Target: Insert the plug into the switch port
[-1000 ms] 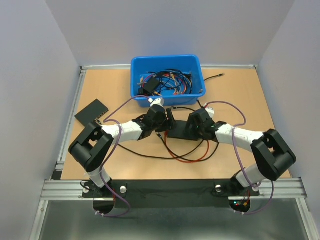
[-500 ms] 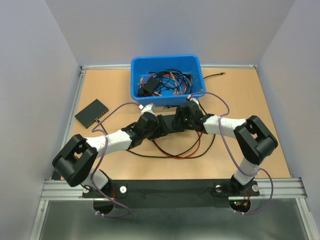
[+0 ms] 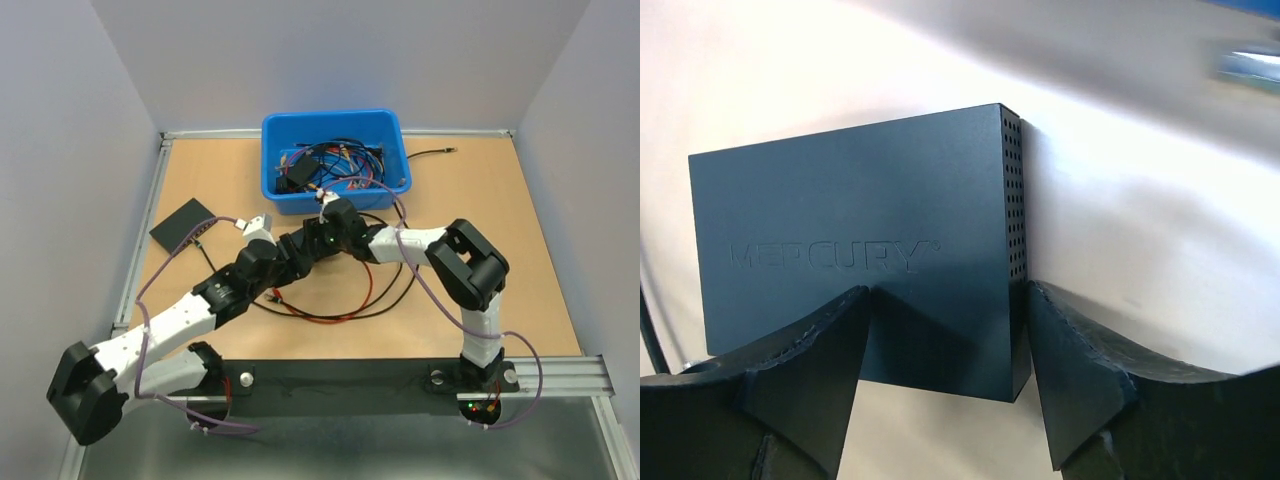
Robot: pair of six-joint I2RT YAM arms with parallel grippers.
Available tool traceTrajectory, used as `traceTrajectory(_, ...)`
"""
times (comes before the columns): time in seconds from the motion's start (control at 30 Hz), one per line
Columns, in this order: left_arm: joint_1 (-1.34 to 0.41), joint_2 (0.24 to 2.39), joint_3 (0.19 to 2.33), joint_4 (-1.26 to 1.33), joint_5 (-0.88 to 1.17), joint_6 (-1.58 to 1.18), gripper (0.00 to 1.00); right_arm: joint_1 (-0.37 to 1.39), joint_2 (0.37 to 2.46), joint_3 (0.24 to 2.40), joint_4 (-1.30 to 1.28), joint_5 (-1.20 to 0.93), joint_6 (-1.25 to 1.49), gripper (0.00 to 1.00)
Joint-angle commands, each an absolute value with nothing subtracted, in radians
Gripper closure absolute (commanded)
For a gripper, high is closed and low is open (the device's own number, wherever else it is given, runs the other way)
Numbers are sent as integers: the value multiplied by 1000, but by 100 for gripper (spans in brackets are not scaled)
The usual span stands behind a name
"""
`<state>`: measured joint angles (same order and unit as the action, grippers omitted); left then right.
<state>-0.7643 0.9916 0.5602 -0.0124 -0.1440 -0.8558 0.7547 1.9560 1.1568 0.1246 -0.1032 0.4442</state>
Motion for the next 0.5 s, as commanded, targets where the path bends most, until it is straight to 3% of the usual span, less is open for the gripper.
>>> traceTrajectory(0.0, -765, 866, 546, -149, -265, -881, 26, 807, 2023, 1204, 121, -181, 364, 32)
traceTrajectory(0.23, -753, 802, 496, -172, -360, -882, 23, 836, 1984, 1241, 121, -124, 290, 15)
traceTrajectory(0.47, -749, 811, 411, -86, -393, -925, 23, 836, 1794, 1201, 106, -58, 282, 12)
